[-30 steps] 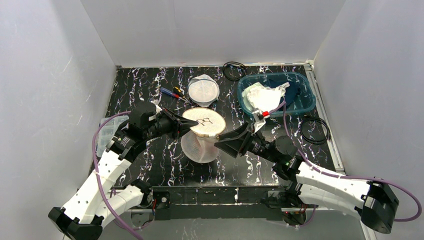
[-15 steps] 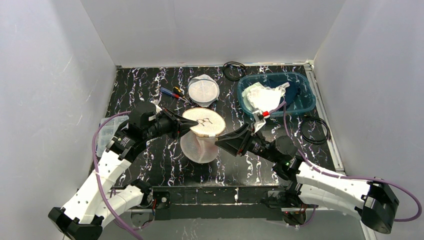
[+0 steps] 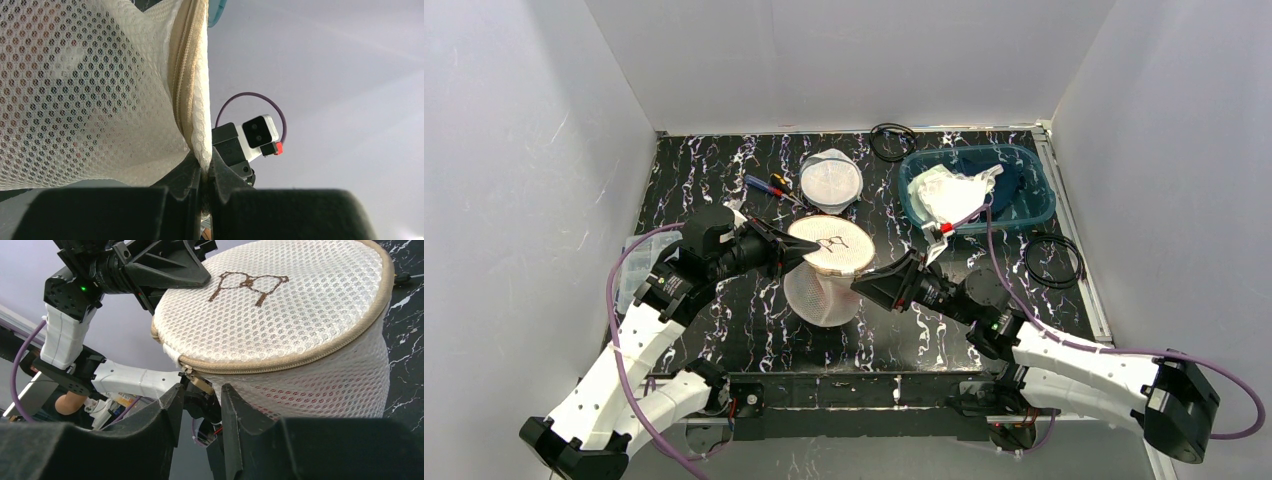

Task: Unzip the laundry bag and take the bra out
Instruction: Unzip the laundry bag at the center of the board.

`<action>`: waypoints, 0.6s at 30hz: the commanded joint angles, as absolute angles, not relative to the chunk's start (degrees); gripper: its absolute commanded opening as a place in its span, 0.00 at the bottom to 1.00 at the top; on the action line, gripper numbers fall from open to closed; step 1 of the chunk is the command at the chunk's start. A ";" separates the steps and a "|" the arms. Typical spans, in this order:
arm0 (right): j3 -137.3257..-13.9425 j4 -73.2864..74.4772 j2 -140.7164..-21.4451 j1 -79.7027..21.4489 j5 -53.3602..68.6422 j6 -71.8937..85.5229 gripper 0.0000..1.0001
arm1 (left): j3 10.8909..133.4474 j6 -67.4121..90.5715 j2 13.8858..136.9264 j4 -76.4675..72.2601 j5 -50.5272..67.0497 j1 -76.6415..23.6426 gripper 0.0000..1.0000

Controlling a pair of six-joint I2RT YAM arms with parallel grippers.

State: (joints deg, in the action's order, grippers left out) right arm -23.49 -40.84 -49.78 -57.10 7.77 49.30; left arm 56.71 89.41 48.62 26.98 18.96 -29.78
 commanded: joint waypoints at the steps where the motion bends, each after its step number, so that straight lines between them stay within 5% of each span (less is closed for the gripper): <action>1: -26.28 -42.38 -49.84 -57.51 6.52 48.51 0.40 | 56.77 89.43 47.12 25.29 20.75 -29.55 0.00; 18: -26.37 -42.44 -47.86 -58.05 5.86 46.70 0.26 | 55.83 89.46 47.05 25.10 20.74 -29.53 0.00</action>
State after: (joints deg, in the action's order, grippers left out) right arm -23.57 -40.40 -49.04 -57.52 6.61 48.27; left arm 56.51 89.56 48.47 26.70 19.16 -29.78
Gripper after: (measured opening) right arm 0.295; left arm 0.025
